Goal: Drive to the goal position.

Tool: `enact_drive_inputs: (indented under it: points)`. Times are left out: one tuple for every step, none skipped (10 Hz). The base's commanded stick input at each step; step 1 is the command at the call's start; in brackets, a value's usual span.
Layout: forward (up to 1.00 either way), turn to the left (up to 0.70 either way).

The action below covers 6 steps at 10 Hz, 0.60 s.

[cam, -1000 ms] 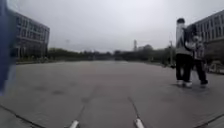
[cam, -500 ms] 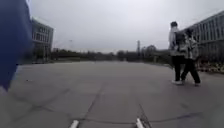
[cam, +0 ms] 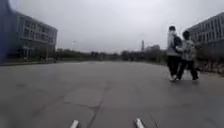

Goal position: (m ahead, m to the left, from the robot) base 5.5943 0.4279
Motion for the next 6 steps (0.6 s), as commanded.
enact_drive_inputs:
  points:
    - [1.00,0.00]
    - [1.00,0.00]
    - [1.00,0.00]
    - [1.00,0.00]
    - [1.00,0.00]
    - [1.00,0.00]
